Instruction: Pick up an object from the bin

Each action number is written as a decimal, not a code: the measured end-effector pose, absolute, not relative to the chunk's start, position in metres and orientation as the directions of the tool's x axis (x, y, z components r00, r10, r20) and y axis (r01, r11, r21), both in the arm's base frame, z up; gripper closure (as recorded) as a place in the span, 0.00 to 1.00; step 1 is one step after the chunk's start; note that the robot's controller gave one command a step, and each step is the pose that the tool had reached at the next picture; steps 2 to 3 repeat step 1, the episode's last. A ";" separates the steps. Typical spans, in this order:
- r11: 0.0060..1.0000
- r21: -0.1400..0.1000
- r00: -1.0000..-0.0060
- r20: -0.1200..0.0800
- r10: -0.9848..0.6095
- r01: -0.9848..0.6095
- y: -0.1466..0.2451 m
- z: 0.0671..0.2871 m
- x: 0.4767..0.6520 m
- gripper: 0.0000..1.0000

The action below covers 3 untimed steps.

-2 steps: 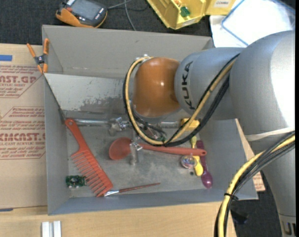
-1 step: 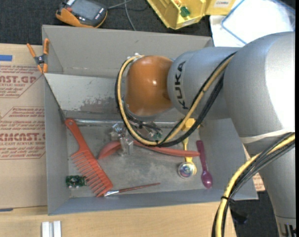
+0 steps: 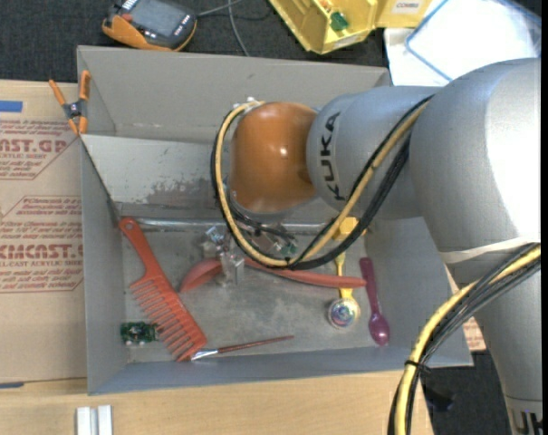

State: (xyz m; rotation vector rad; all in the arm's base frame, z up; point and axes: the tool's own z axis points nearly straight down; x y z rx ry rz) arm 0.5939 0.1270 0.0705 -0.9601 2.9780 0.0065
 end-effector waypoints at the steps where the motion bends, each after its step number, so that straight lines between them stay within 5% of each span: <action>1: 0.812 0.002 -0.812 -0.011 -0.584 -0.584 0.127 0.088 0.593 1.00; 3: 0.812 0.002 -0.812 -0.011 -0.584 -0.584 0.127 0.088 0.593 1.00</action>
Offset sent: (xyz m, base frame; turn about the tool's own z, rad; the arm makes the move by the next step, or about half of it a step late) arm -0.0014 0.0000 0.1062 0.0003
